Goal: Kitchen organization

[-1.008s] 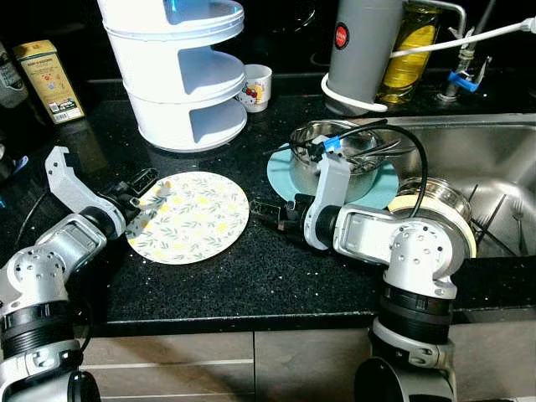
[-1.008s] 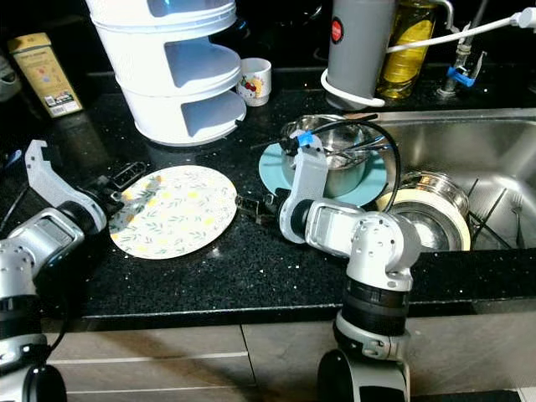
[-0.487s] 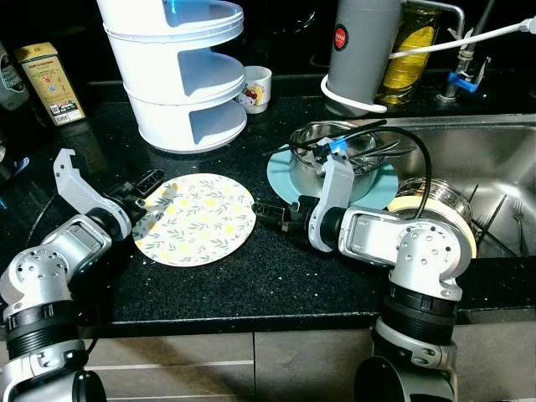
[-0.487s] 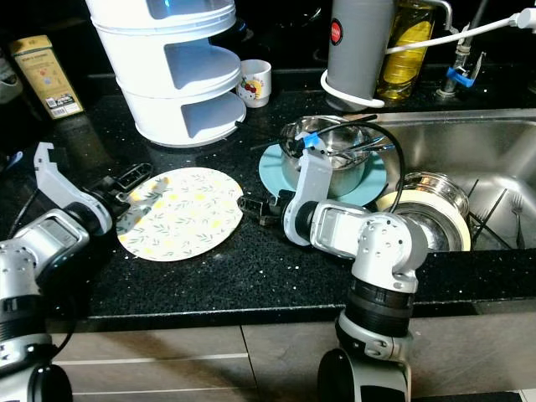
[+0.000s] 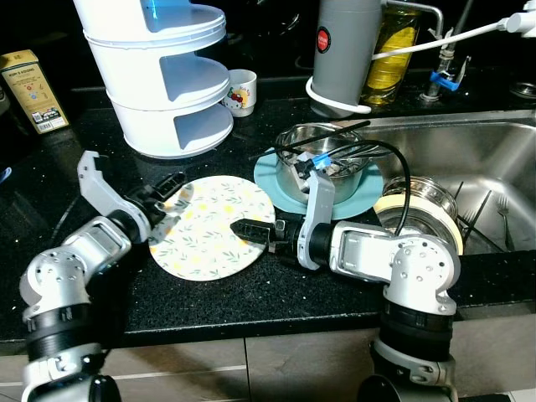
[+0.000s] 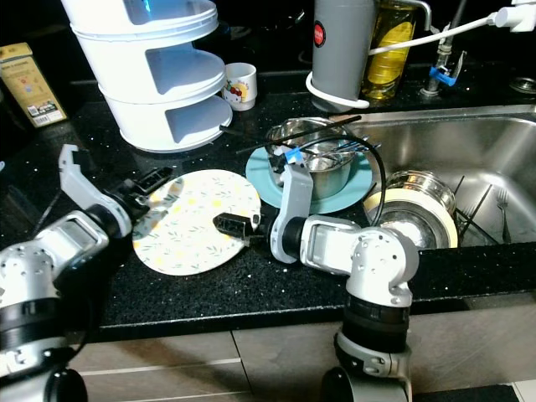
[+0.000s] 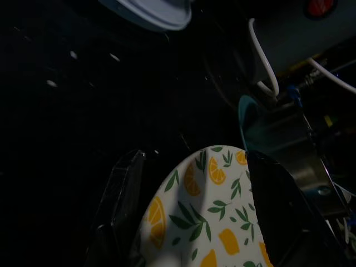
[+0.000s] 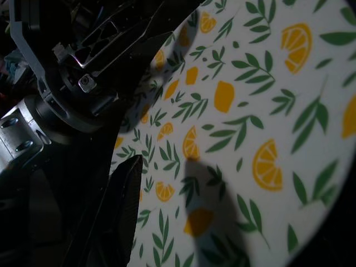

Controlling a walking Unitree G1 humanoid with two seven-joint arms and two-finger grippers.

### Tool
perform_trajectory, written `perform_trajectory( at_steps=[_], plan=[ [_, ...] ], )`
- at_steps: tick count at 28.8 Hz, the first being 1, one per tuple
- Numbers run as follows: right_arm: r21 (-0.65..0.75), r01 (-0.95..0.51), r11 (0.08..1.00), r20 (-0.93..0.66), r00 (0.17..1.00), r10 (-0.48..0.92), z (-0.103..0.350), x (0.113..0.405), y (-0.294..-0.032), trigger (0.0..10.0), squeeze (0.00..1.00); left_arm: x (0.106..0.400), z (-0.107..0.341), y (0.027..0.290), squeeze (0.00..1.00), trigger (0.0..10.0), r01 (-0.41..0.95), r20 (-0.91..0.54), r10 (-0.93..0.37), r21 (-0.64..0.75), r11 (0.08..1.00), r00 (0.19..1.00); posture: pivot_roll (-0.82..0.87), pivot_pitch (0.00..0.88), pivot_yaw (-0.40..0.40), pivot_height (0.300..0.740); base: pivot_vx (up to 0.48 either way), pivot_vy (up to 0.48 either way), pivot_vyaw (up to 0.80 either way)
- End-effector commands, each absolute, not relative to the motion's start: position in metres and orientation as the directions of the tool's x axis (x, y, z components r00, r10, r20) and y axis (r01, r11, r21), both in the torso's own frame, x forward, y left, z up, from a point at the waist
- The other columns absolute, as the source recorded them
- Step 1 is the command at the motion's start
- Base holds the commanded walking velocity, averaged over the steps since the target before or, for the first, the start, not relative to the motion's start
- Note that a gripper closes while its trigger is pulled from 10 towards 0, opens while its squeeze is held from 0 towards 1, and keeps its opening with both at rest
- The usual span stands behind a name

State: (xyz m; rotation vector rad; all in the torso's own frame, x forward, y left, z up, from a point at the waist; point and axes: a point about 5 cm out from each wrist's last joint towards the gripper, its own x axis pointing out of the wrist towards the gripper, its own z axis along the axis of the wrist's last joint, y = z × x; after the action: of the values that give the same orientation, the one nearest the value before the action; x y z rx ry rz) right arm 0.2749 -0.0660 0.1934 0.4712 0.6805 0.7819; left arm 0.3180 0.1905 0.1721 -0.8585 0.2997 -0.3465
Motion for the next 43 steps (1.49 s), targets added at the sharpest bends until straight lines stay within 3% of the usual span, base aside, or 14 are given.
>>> perform_trajectory(
  at_steps=[1,4,5,6,7,17,25,27,32,38,43],
  plan=[
    [0.671,-0.430,0.604,-0.466,0.390,0.794,0.167,0.261,-0.046,10.0,0.00,0.314,0.157,0.186,0.00,10.0,0.131,-0.188,-0.432,-0.783,0.608,0.882,0.01,0.021,-0.021,0.740,0.000,0.000,0.00],
    [0.673,-0.408,0.617,-0.478,0.396,0.784,0.164,0.262,-0.047,10.0,0.00,0.312,0.157,0.183,0.00,10.0,0.131,-0.190,-0.435,-0.783,0.608,0.880,0.01,0.019,-0.020,0.740,0.000,0.000,0.00],
    [0.675,-0.396,0.623,-0.483,0.402,0.778,0.163,0.263,-0.049,8.6,0.00,0.312,0.157,0.182,0.00,10.0,0.132,-0.190,-0.436,-0.782,0.609,0.880,0.01,0.019,-0.020,0.740,0.000,0.000,0.00],
    [0.675,-0.396,0.623,-0.483,0.402,0.778,0.163,0.263,-0.049,8.6,0.00,0.312,0.157,0.182,0.00,10.0,0.132,-0.190,-0.436,-0.782,0.609,0.880,0.01,0.019,-0.020,0.740,0.000,0.000,0.00],
    [0.675,-0.386,0.629,-0.486,0.408,0.772,0.163,0.264,-0.050,0.0,0.00,0.312,0.157,0.182,0.00,10.0,0.133,-0.190,-0.436,-0.782,0.610,0.880,0.01,0.019,-0.020,0.740,0.000,0.000,0.00],
    [0.687,-0.359,0.632,-0.484,0.422,0.767,0.160,0.265,-0.059,0.0,0.00,0.312,0.159,0.180,0.00,10.0,0.147,-0.181,-0.428,-0.765,0.627,0.885,0.01,0.023,-0.015,0.740,0.000,0.000,0.00],
    [0.731,-0.347,0.588,-0.419,0.452,0.787,0.166,0.270,-0.061,0.0,0.00,0.313,0.179,0.180,0.00,10.0,0.248,-0.045,-0.422,-0.750,0.612,0.905,0.01,0.026,-0.014,0.740,0.000,0.000,0.00],
    [0.750,-0.394,0.531,-0.312,0.496,0.810,0.178,0.274,-0.061,0.0,0.00,0.311,0.190,0.180,0.00,10.0,0.303,0.034,-0.424,-0.750,0.588,0.905,0.01,0.026,-0.014,0.740,0.000,0.000,0.00],
    [0.732,-0.564,0.382,-0.068,0.497,0.865,0.207,0.270,-0.060,0.0,0.00,0.305,0.210,0.180,0.00,10.0,0.403,0.177,-0.430,-0.754,0.519,0.885,0.01,0.024,-0.015,0.740,0.000,0.000,0.00],
    [0.700,-0.641,0.315,0.149,0.563,0.813,0.232,0.273,-0.067,0.0,0.00,0.290,0.239,0.174,0.00,10.0,0.581,0.374,-0.480,-0.701,0.414,0.793,0.01,0.019,-0.016,0.740,0.000,0.000,0.00],
    [0.657,-0.695,0.292,0.279,0.584,0.762,0.251,0.275,-0.073,0.0,0.00,0.281,0.249,0.170,0.00,10.0,0.655,0.446,-0.507,-0.654,0.379,0.738,0.02,0.013,-0.014,0.740,0.000,0.000,0.00]
  ],
)
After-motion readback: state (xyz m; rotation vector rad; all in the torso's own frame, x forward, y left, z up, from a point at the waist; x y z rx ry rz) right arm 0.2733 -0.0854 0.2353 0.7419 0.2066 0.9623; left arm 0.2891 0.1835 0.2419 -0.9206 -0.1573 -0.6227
